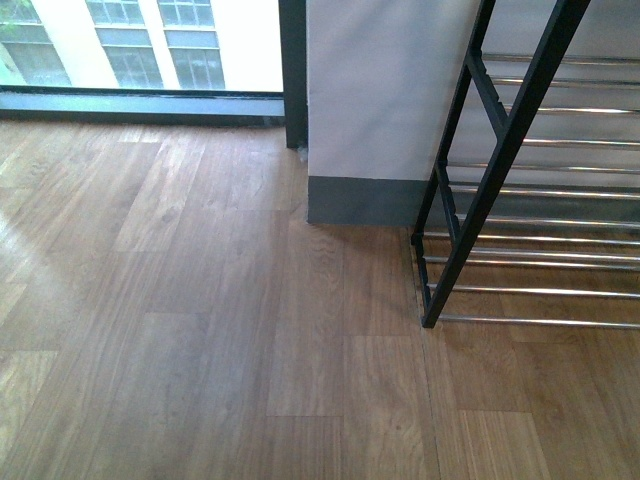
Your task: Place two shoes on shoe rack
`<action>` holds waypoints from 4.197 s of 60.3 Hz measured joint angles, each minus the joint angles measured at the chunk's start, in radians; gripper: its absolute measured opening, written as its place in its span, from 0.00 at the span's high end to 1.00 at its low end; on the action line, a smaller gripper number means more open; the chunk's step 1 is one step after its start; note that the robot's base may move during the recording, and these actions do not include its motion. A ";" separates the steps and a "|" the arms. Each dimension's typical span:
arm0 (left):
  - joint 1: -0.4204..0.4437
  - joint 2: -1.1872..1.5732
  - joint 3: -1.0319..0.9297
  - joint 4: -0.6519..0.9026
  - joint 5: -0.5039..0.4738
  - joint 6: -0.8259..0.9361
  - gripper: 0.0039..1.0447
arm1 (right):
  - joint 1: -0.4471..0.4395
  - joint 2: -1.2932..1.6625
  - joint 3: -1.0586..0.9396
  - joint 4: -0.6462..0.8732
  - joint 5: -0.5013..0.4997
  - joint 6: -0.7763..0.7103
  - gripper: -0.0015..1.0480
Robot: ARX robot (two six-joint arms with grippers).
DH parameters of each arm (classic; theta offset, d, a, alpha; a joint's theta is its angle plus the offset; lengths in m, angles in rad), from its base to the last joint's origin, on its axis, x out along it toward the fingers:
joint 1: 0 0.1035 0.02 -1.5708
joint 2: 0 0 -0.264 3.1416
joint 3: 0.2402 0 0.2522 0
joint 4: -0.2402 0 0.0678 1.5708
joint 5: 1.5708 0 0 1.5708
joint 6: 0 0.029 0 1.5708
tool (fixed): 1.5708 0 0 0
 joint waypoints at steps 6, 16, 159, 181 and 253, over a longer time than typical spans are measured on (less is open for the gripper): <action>0.000 0.000 0.000 0.000 -0.001 0.000 0.98 | 0.078 -0.067 -0.063 -0.021 0.073 -0.026 0.51; 0.000 0.000 0.000 0.000 -0.001 0.000 0.98 | 0.235 -0.191 -0.155 -0.047 0.228 -0.046 0.84; -0.001 0.001 -0.002 0.000 0.004 0.000 0.98 | 0.582 -0.607 -0.313 -0.277 0.565 -0.053 0.09; -0.001 0.002 -0.002 0.000 0.001 0.000 0.98 | 0.582 -0.607 -0.313 -0.277 0.564 -0.053 0.09; 0.185 0.589 0.122 0.156 0.270 -0.452 0.98 | 0.583 -0.607 -0.314 -0.277 0.565 -0.053 0.09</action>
